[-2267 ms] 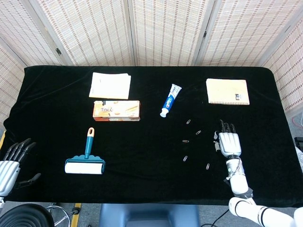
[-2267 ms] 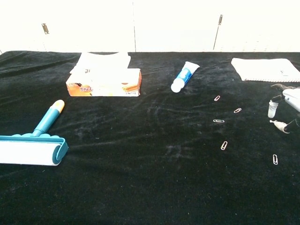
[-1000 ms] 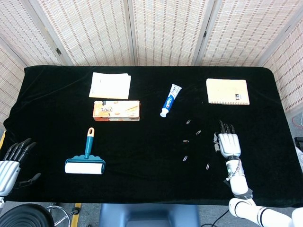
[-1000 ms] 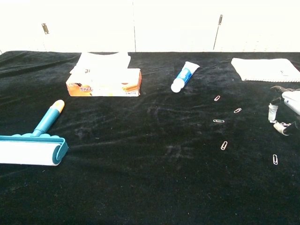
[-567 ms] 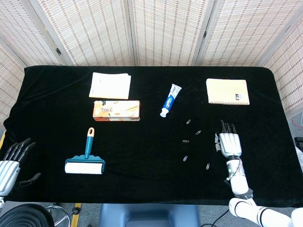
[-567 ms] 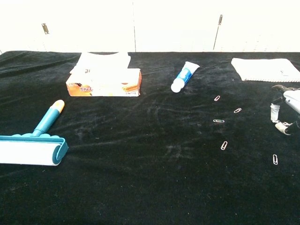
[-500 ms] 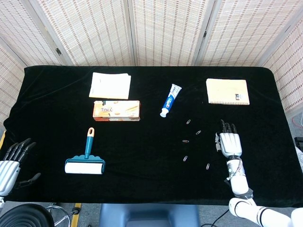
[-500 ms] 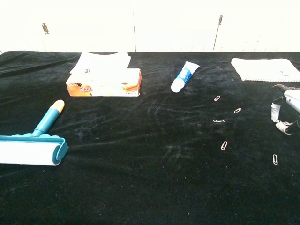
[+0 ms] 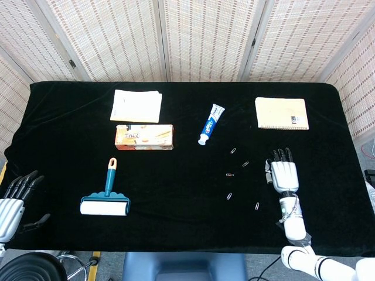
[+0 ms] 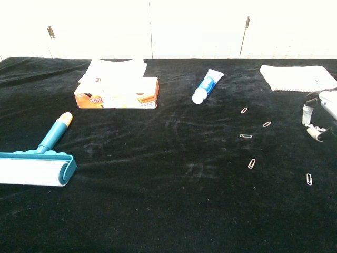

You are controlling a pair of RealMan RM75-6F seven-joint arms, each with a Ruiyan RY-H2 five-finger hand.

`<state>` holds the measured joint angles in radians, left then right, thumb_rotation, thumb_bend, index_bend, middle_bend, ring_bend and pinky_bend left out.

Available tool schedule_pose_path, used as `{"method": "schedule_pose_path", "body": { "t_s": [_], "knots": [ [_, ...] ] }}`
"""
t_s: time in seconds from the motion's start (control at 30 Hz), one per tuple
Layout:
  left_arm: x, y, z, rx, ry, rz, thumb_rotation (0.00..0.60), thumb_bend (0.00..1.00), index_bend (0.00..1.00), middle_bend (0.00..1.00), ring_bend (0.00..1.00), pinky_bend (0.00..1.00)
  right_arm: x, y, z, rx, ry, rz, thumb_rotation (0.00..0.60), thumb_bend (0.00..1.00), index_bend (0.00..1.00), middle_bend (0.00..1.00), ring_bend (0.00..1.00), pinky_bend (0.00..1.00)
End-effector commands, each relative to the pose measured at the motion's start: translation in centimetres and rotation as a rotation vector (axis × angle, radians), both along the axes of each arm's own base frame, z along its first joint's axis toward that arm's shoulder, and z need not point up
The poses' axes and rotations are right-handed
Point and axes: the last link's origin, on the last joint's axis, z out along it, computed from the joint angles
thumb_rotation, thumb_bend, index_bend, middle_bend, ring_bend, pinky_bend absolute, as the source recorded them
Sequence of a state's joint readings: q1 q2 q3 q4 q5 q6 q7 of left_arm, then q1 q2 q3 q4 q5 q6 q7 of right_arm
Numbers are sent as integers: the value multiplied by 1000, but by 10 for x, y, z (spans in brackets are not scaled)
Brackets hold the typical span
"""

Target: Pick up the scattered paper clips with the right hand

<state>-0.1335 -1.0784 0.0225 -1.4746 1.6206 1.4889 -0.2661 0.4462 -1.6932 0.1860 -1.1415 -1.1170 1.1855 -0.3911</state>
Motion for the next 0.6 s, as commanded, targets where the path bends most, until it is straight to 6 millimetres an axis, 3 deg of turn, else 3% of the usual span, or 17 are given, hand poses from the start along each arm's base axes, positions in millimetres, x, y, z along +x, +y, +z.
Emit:
{"method": "schedule_pose_path", "body": {
  "t_s": [0.03, 0.33, 0.6],
  "knots": [
    [0, 0, 0, -1, -1, 0, 600, 281, 0, 0, 0, 13, 3, 0, 2, -9, -9, 15, 600, 556, 921, 224, 115, 0],
    [0, 0, 0, 0, 0, 1, 600, 281, 0, 0, 0, 13, 17, -1, 9, -39, -66, 59, 600, 556, 944, 241, 127, 0],
    [0, 0, 0, 0, -2, 2, 600, 281, 0, 0, 0, 13, 43, -9, 6, -72, -195, 145, 600, 556, 944, 245, 132, 0]
  ]
}}
